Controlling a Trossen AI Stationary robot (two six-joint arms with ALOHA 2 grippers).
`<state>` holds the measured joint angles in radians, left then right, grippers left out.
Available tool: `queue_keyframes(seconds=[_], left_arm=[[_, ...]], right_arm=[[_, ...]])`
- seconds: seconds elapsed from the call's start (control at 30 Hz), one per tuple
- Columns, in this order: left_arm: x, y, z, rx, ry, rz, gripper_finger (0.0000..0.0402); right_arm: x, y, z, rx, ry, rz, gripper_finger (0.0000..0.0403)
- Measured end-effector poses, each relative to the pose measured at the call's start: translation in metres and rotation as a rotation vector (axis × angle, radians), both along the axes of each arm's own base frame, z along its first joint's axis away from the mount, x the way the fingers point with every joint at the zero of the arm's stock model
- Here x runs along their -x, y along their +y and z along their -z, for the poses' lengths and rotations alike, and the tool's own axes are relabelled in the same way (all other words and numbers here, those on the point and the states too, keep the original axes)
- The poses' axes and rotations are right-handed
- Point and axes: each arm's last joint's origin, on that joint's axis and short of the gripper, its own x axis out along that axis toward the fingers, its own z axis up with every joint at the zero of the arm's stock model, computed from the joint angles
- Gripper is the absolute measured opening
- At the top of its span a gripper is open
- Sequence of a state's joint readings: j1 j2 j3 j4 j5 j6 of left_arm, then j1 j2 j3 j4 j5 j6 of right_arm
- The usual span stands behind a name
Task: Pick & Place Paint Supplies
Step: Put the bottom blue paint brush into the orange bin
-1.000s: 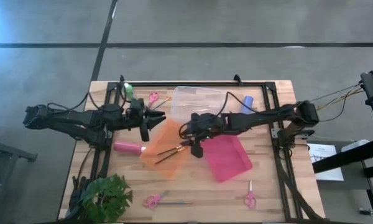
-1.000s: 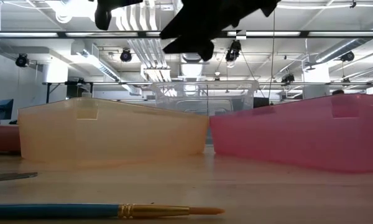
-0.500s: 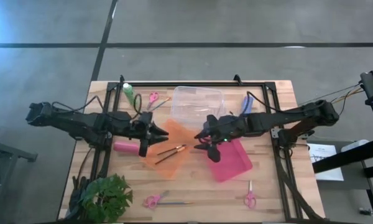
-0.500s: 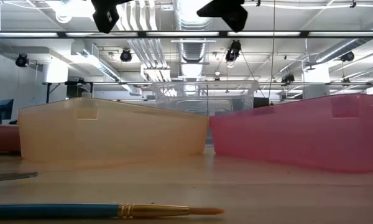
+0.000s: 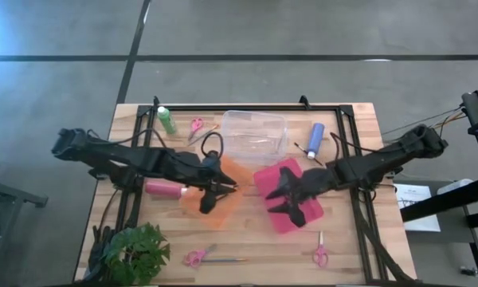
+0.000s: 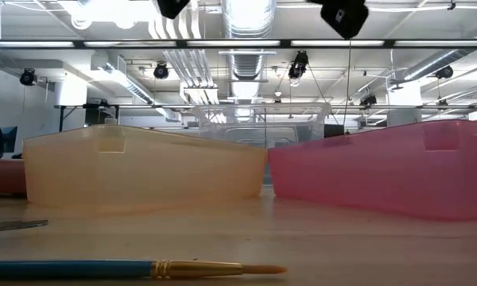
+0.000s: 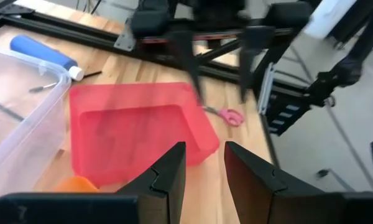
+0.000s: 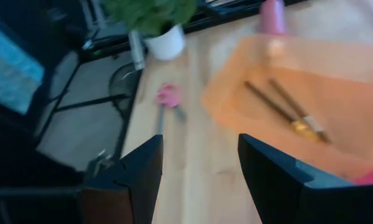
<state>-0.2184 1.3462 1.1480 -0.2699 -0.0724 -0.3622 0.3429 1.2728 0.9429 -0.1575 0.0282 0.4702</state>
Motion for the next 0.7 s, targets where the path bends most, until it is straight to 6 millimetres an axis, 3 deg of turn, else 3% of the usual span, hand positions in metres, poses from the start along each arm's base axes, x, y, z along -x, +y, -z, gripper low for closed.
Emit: queue_keyframes(seconds=[0.2, 0.33, 0.7], left_arm=[[0.006, 0.003, -0.006, -0.015, 0.013, -0.056, 0.0120], [0.015, 0.005, -0.011, -0.004, 0.016, -0.074, 0.0120], [0.037, 0.007, -0.016, -0.023, 0.082, -0.063, 0.0120]], right_arm=[[0.006, 0.038, 0.009, 0.005, -0.010, -0.146, 0.0203], [-0.002, 0.063, 0.017, 0.021, -0.019, -0.208, 0.0203], [-0.067, 0.120, 0.053, 0.065, 0.049, -0.198, 0.0203]])
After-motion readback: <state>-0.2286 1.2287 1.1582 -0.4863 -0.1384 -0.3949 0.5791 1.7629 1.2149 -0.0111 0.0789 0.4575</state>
